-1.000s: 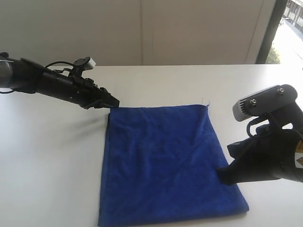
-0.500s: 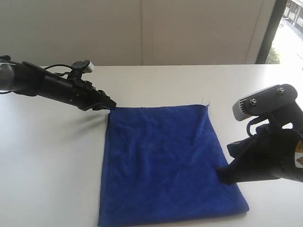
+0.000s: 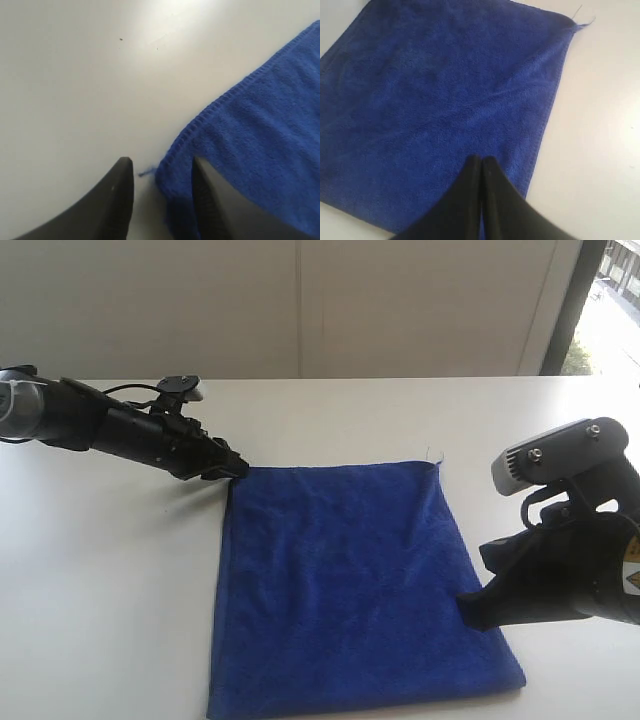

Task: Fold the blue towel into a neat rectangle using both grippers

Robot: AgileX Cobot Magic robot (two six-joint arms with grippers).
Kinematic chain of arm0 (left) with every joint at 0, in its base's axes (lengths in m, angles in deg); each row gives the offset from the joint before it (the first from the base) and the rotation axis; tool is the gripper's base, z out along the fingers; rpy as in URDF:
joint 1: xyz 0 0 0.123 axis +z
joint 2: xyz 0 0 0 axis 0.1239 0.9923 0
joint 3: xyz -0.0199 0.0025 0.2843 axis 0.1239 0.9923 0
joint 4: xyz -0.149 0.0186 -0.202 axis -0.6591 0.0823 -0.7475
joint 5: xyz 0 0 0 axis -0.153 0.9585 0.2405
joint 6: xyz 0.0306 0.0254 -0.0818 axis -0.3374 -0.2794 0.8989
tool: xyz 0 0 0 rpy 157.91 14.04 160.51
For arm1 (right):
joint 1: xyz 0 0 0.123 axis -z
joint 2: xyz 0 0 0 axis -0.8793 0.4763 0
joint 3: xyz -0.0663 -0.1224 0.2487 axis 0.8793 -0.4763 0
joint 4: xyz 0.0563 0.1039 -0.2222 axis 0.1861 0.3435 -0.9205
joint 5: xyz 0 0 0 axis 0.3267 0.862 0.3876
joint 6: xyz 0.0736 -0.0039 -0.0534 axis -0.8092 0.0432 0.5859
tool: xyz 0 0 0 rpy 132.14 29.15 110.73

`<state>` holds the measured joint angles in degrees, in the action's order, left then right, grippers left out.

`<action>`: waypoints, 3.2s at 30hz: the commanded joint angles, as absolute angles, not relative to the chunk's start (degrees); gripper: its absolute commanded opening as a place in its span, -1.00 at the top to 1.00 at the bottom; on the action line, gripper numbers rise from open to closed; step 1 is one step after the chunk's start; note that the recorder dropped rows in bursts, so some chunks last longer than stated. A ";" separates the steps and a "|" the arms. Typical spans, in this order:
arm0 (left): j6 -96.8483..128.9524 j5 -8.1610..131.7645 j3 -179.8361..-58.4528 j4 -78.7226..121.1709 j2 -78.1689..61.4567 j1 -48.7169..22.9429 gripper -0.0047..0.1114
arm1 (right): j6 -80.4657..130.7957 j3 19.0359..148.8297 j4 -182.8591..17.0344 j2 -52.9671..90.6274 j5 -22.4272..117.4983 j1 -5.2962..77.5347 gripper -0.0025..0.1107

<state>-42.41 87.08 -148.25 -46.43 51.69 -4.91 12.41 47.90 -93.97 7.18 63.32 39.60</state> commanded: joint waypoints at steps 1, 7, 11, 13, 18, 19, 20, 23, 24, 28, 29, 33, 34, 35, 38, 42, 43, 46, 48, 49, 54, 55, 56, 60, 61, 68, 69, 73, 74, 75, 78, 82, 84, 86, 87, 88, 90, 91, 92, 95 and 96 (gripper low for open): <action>-42.64 87.24 -148.57 -48.79 52.42 -5.62 0.16 | 12.21 47.65 -94.13 7.17 62.84 39.89 0.96; -42.64 86.84 -148.99 -49.03 52.42 -5.62 0.16 | 12.21 47.65 -94.13 7.17 62.84 39.89 0.96; -42.64 86.93 -149.23 -49.43 52.42 -5.62 0.16 | 12.21 47.65 -94.13 7.17 62.84 39.89 0.96; -42.64 86.93 -149.23 -49.43 52.42 -5.62 0.16 | 12.21 47.65 -94.13 7.17 62.84 39.89 0.96; -43.23 86.93 -149.23 -51.37 52.42 -5.62 0.19 | 12.21 47.65 -94.13 7.17 62.84 39.89 0.96; -43.49 86.93 -149.23 -51.60 52.42 -5.62 0.23 | 12.21 47.65 -94.13 7.17 62.84 39.89 0.96; -43.73 86.93 -149.23 -51.77 52.42 -5.62 0.27 | 12.21 47.65 -94.13 7.17 62.84 39.89 0.96; -44.42 86.93 -149.23 -51.88 52.42 -5.62 0.47 | 12.21 47.65 -94.13 7.17 62.84 39.89 0.96; -44.42 86.93 -149.23 -51.88 52.42 -5.62 0.54 | 12.21 47.65 -94.13 7.17 62.84 39.89 0.96; -44.42 86.93 -149.23 -51.88 52.42 -5.62 0.72 | 12.21 47.65 -94.13 7.17 62.84 39.89 0.96; -44.42 86.93 -149.23 -51.88 52.42 -5.62 0.75 | 12.21 47.65 -94.13 7.17 62.84 39.89 0.96; -44.42 86.93 -149.23 -51.88 52.42 -5.62 0.89 | 12.21 47.65 -94.13 7.17 62.84 39.89 0.96; -44.42 86.97 -149.38 -51.88 52.30 -5.62 0.92 | 12.21 47.65 -94.13 7.17 62.84 39.89 0.96; -44.42 87.08 -149.46 -51.88 52.30 -5.62 0.92 | 12.21 47.65 -94.13 7.17 62.84 39.89 0.96; -44.42 88.00 -150.82 -51.88 51.04 -5.62 0.92 | 12.21 47.65 -94.13 7.17 62.84 39.89 0.96; -44.66 88.29 -151.28 -51.48 49.47 -5.62 0.92 | 12.21 47.65 -94.13 7.17 62.74 39.89 0.96; -44.65 88.29 -151.28 -51.28 49.18 -5.62 0.92 | 12.21 47.65 -94.13 7.17 62.74 39.89 0.96; -44.65 88.29 -151.28 -50.21 49.10 -5.62 0.92 | 12.21 47.65 -94.13 7.17 62.74 39.89 0.96; -44.65 87.92 -151.17 -47.68 49.10 -5.62 0.92 | 12.21 47.65 -94.13 7.17 62.74 39.89 0.96; -44.65 87.92 -151.17 -46.56 49.10 -5.62 0.92 | 12.21 47.65 -94.13 7.17 62.74 39.89 0.96; -44.65 84.75 -151.17 -45.39 49.10 -5.62 0.92 | 12.21 47.65 -94.13 7.17 62.74 39.89 0.96; -44.65 83.87 -151.17 -45.11 49.20 -5.62 0.92 | 12.21 47.65 -94.13 7.17 62.74 39.89 0.96; -44.65 82.73 -151.17 -44.66 49.20 -5.62 0.92 | 12.21 47.65 -94.13 7.17 62.74 39.89 0.96; -44.54 81.84 -151.17 -40.36 49.20 -5.62 0.81 | 12.21 47.65 -94.13 7.17 62.74 39.89 0.96; -44.43 81.72 -151.17 -40.25 49.20 -5.62 0.73 | 12.21 47.65 -94.13 7.17 62.74 39.89 0.96; -44.43 77.38 -151.17 -40.25 49.20 -5.62 0.03 | 12.21 47.65 -94.13 7.17 62.74 39.89 0.96; -44.43 76.86 -151.17 -40.25 49.20 -5.62 -0.02 | 12.21 47.65 -94.13 7.17 62.74 39.89 0.96; -44.43 76.42 -151.17 -40.25 47.71 -5.62 -0.15 | 12.21 47.65 -94.13 7.17 62.85 39.89 0.96; -44.43 77.00 -151.17 -40.36 46.93 -5.62 -0.15 | 12.21 47.65 -94.13 7.17 62.85 39.89 0.96; -44.43 78.09 -151.17 -40.36 46.18 -5.62 -0.15 | 12.21 47.65 -94.13 7.17 62.76 39.89 0.96; -44.91 84.08 -151.17 -40.10 42.77 -5.62 -0.15 | 12.21 47.65 -94.13 7.17 62.64 39.89 0.96; -46.30 99.55 -151.17 -38.12 38.35 -5.62 -0.03 | 12.21 47.65 -94.13 7.17 62.05 39.89 0.96; -47.45 110.89 -151.17 -36.63 36.44 -5.62 0.24 | 12.21 47.65 -94.13 7.17 61.37 39.89 0.96; -47.62 120.10 -151.17 -33.64 34.15 -5.66 0.73 | 12.21 47.65 -94.13 7.17 61.79 39.89 0.96; -47.79 122.83 -151.17 -31.91 33.04 -5.81 0.91 | 12.21 47.65 -94.13 7.17 62.61 39.89 0.96; -47.23 124.67 -151.17 -30.18 31.80 -6.16 0.92 | 12.21 48.12 -93.92 7.17 64.36 39.89 0.96; -43.85 123.95 -150.20 -26.58 29.01 -7.19 0.92 | 12.21 49.86 -93.55 7.17 69.32 39.89 0.96; -41.83 122.08 -149.36 -23.38 26.81 -8.27 0.92 | 12.33 51.32 -93.15 7.17 73.06 39.89 0.96; -40.61 120.60 -148.42 -20.83 25.25 -9.21 0.92 | 12.94 53.14 -93.15 7.17 77.32 39.89 0.96; -33.31 113.43 -144.82 -10.03 19.74 -14.09 0.92 | 18.73 58.89 -93.04 7.17 89.66 39.89 0.96; -30.21 111.32 -143.25 -5.70 17.94 -16.00 0.92 | 20.18 60.94 -92.91 7.17 92.52 39.89 0.96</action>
